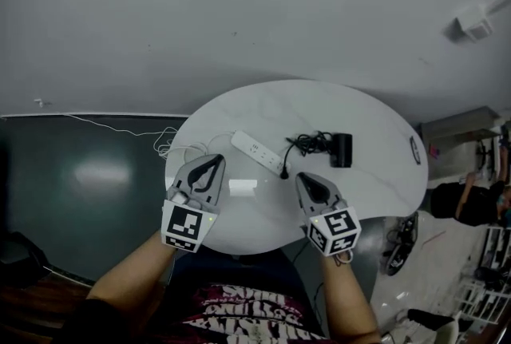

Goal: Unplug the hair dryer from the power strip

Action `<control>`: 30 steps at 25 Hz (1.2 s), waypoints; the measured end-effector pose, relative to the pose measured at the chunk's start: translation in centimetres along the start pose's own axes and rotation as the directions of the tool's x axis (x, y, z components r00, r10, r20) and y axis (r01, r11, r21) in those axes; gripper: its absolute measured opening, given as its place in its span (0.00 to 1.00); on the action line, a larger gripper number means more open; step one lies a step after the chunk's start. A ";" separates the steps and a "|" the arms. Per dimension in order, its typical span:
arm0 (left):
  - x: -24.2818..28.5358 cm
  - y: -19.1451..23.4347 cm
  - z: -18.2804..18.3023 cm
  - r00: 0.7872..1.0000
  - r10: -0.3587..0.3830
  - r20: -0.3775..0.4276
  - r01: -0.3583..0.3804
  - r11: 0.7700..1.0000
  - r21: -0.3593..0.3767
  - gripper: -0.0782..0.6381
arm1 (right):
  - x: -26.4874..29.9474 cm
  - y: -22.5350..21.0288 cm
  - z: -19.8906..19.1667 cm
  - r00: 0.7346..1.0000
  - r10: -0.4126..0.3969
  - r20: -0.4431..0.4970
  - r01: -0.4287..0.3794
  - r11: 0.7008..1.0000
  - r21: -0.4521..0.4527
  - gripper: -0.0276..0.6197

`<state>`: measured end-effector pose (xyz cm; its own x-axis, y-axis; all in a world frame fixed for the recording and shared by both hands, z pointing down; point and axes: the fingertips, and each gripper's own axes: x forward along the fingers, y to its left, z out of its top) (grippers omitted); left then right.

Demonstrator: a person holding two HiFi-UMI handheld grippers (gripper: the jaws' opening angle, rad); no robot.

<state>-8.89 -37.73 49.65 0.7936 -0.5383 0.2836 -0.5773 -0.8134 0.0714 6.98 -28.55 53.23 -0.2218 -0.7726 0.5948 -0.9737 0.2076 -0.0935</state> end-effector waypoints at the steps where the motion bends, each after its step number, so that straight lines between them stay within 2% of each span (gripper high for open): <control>1: 1.0 -0.6 -0.4 1.000 -0.017 -0.005 0.017 1.000 0.006 0.14 | 0.6 -0.3 -1.3 0.999 0.012 -0.040 -0.011 1.000 0.015 0.10; 5: 4.9 -2.0 -3.0 0.998 -0.042 -0.046 0.042 0.999 0.001 0.14 | 3.5 -2.0 -6.0 0.982 0.069 -0.174 -0.056 0.995 0.079 0.13; 7: 6.4 -2.1 -4.9 0.996 -0.024 -0.086 0.022 1.000 -0.017 0.14 | 5.1 -2.5 -8.3 0.963 0.119 -0.242 -0.095 0.990 0.106 0.27; 10: 7.2 -2.2 -7.4 0.990 0.007 -0.144 -0.015 0.998 -0.053 0.14 | 7.0 -2.4 -10.6 0.931 0.195 -0.308 -0.161 0.978 0.133 0.28; 12: 7.6 -2.2 -8.1 0.987 0.024 -0.160 -0.034 0.997 -0.063 0.14 | 8.1 -2.7 -10.7 0.919 0.231 -0.319 -0.201 0.972 0.125 0.28; 14: 8.0 -2.4 -8.6 0.985 0.038 -0.168 -0.050 0.996 -0.070 0.14 | 9.0 -2.8 -10.8 0.896 0.282 -0.344 -0.257 0.959 0.117 0.27; 16: 7.8 -2.7 -9.1 0.982 0.056 -0.181 -0.071 0.994 -0.079 0.14 | 9.6 -2.4 -11.2 0.848 0.353 -0.395 -0.337 0.935 0.113 0.26; 18: 7.7 -2.9 -9.4 0.979 0.079 -0.188 -0.097 0.991 -0.088 0.14 | 9.9 -2.1 -11.5 0.781 0.440 -0.442 -0.431 0.893 0.128 0.26; 20: 7.7 -2.9 -9.6 0.976 0.104 -0.190 -0.124 0.987 -0.100 0.14 | 9.9 -1.7 -11.7 0.697 0.546 -0.464 -0.528 0.829 0.182 0.24; 22: 7.9 -2.8 -9.9 0.974 0.124 -0.192 -0.147 0.983 -0.110 0.14 | 9.8 -1.2 -11.7 0.615 0.653 -0.442 -0.603 0.751 0.271 0.20; 23: 8.0 -2.8 -10.0 0.972 0.132 -0.193 -0.156 0.981 -0.112 0.14 | 9.8 -1.2 -11.6 0.585 0.695 -0.417 -0.626 0.714 0.312 0.19; 24: 8.1 -2.7 -10.0 0.971 0.140 -0.193 -0.164 0.980 -0.113 0.14 | 9.8 -1.2 -11.3 0.568 0.726 -0.387 -0.641 0.685 0.345 0.19; 25: 8.3 -2.7 -10.1 0.970 0.146 -0.192 -0.170 0.979 -0.114 0.14 | 9.8 -1.4 -10.9 0.565 0.747 -0.349 -0.648 0.664 0.372 0.18; 26: 8.5 -2.6 -10.1 0.970 0.152 -0.190 -0.176 0.978 -0.115 0.14 | 9.8 -1.7 -10.3 0.578 0.759 -0.301 -0.649 0.651 0.395 0.18; 28: 9.1 -2.5 -10.1 0.970 0.159 -0.185 -0.184 0.976 -0.121 0.14 | 9.9 -2.7 -8.8 0.630 0.757 -0.174 -0.644 0.634 0.429 0.18; 30: 9.7 -2.6 -10.4 0.970 0.154 -0.189 -0.180 0.975 -0.127 0.14 | 9.9 -3.4 -7.4 0.681 0.730 -0.056 -0.640 0.631 0.440 0.18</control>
<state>-1.74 -38.57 62.14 0.6446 -0.6056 0.4666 -0.7301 -0.6687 0.1406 8.47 -32.48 65.39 -0.8590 -0.3416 0.3814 -0.4946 0.3613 -0.7904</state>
